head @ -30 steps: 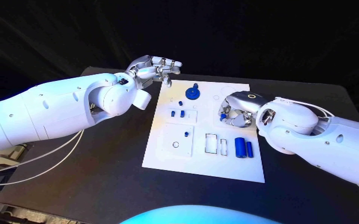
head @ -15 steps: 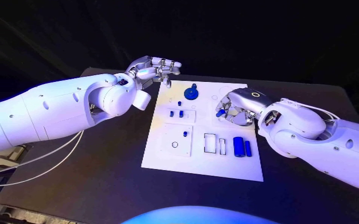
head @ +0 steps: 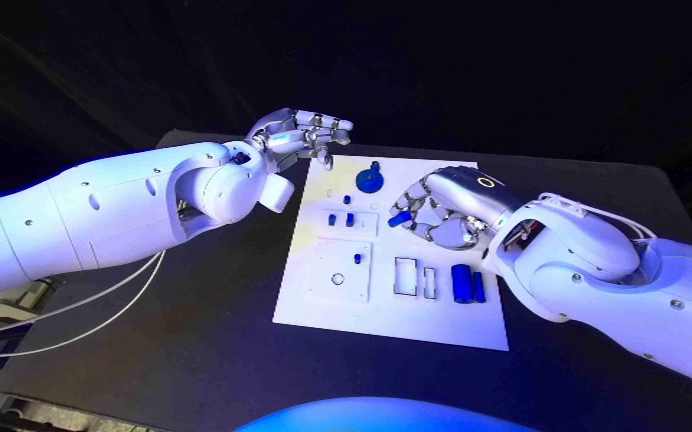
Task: Assemble the parts on the task board
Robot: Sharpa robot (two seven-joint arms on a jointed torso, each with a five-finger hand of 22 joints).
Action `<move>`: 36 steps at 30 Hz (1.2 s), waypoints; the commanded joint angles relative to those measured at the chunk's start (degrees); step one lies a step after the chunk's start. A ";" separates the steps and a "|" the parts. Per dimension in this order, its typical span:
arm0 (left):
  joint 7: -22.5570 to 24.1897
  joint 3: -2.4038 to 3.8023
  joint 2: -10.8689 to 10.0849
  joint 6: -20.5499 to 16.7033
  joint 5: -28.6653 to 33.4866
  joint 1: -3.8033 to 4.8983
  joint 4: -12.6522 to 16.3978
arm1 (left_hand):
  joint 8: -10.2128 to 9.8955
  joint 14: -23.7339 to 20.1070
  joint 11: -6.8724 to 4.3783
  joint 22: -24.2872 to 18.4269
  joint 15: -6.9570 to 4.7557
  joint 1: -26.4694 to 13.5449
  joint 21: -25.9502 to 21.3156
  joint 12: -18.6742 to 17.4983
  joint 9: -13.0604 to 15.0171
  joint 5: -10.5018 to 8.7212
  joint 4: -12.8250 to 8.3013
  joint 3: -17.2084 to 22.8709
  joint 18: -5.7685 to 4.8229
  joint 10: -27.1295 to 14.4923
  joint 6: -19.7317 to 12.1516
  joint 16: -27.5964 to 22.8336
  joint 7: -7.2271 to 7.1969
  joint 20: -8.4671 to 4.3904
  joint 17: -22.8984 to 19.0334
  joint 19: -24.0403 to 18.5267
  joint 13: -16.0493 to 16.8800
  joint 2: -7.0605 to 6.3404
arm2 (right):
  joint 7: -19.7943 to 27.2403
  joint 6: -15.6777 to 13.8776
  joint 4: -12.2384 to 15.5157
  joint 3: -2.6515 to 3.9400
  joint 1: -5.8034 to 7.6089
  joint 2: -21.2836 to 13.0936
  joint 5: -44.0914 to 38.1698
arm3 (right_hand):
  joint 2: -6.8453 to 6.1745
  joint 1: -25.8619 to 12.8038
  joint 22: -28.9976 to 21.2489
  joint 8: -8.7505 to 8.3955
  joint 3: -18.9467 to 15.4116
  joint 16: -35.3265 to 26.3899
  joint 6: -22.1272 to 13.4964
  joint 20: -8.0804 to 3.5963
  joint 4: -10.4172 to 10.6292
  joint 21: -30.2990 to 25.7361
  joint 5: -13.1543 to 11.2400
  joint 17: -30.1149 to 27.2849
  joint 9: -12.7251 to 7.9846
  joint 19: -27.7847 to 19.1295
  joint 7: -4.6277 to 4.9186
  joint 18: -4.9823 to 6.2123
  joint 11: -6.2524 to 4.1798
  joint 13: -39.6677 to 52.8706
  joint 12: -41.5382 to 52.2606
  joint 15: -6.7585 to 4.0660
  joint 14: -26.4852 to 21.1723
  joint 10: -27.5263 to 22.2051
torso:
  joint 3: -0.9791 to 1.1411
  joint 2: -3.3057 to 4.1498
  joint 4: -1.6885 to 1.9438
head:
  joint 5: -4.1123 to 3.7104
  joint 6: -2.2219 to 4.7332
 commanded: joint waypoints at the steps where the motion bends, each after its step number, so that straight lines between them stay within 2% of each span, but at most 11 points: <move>1: 0.25 0.01 0.27 0.85 0.21 0.04 -0.08 | 0.34 -0.39 0.17 -0.08 0.17 -0.49 -0.32 0.37 -0.07 -0.06 -0.09 -0.36 0.76 -0.39 -0.25 0.00 -0.01 0.06 -0.09 0.14 0.05 0.24 | 1.54 -0.77 0.80 -0.23 -0.78 1.80 3.09 | -0.04 -0.77 2.10 0.27 0.24 0.19 0.57 -0.26 -0.13 0.09 0.21 0.56 1.16 0.92 0.64 -1.15 0.21 -0.05 -0.38 -0.23 3.17 -0.03 | -0.01 0.03 -0.09 | 0.20 -0.15; 7: 0.28 0.00 0.76 0.91 0.21 0.04 -0.22 | 0.34 -0.39 0.17 -0.08 0.17 -0.49 -0.32 0.37 -0.07 -0.06 -0.09 -0.36 0.76 -0.39 -0.25 0.00 -0.01 0.06 -0.09 0.14 0.05 0.24 | 2.36 -0.16 -0.72 -0.77 -3.45 6.34 3.01 | -0.05 -0.80 2.04 0.26 0.23 0.20 0.57 -0.26 -0.13 0.00 0.21 0.56 1.16 0.89 0.65 -1.13 0.22 -0.06 -0.41 -0.22 3.17 -0.03 | -0.01 0.09 0.12 | 0.45 -0.20; 14: 0.27 -0.03 1.13 0.96 0.21 0.05 -0.23 | 0.34 -0.44 0.17 -0.10 0.17 -0.46 -0.36 0.41 -0.08 -0.05 -0.15 -0.35 0.77 -0.45 -0.31 -0.01 0.01 0.06 -0.11 0.13 0.05 0.25 | 2.88 0.53 -4.42 -1.57 -6.00 10.57 2.05 | -0.05 -0.81 2.03 0.25 0.24 0.19 0.56 -0.25 -0.14 -0.02 0.22 0.56 1.17 0.88 0.66 -1.13 0.23 -0.06 -0.44 -0.21 3.17 -0.03 | -0.07 0.12 -0.04 | 1.18 -0.30; 18: 0.22 -0.04 1.19 1.00 0.21 0.05 -0.15 | 0.34 -0.44 0.17 -0.10 0.17 -0.46 -0.36 0.41 -0.08 -0.05 -0.15 -0.35 0.77 -0.45 -0.31 -0.01 0.01 0.06 -0.11 0.13 0.05 0.25 | 2.61 0.93 -6.26 -1.89 -7.24 12.33 0.82 | -0.05 -0.81 2.03 0.25 0.24 0.19 0.56 -0.25 -0.14 -0.02 0.22 0.56 1.17 0.88 0.66 -1.13 0.23 -0.06 -0.44 -0.21 3.17 -0.03 | -0.02 0.17 0.03 | 1.41 -0.44; 27: 0.15 -0.05 1.04 1.03 0.21 0.06 0.01 | 0.34 -0.44 0.17 -0.10 0.17 -0.46 -0.36 0.41 -0.08 -0.05 -0.15 -0.35 0.77 -0.45 -0.31 -0.01 0.01 0.06 -0.11 0.13 0.05 0.25 | 1.23 0.58 -9.03 -2.13 -8.48 14.12 -1.62 | -0.03 -0.77 2.08 0.22 0.30 0.24 0.55 -0.25 -0.22 0.04 0.32 0.61 1.21 0.90 0.69 -1.14 0.22 -0.07 -0.54 -0.21 3.18 -0.01 | 0.01 0.09 0.03 | 1.52 -0.82; 36: 0.04 -0.05 1.00 1.13 0.21 0.06 0.03 | 0.36 -0.47 0.18 -0.12 0.17 -0.47 -0.39 0.46 -0.07 -0.05 -0.17 -0.37 0.77 -0.47 -0.31 -0.01 0.01 0.07 -0.12 0.13 0.06 0.26 | 0.39 2.73 -9.95 -2.21 -8.89 14.75 -2.66 | -0.06 -0.76 2.10 0.21 0.31 0.30 0.55 -0.24 -0.28 0.05 0.37 0.66 1.23 0.90 0.70 -1.14 0.23 -0.08 -0.59 -0.20 3.19 0.02 | 0.03 0.07 -0.02 | 1.64 -0.98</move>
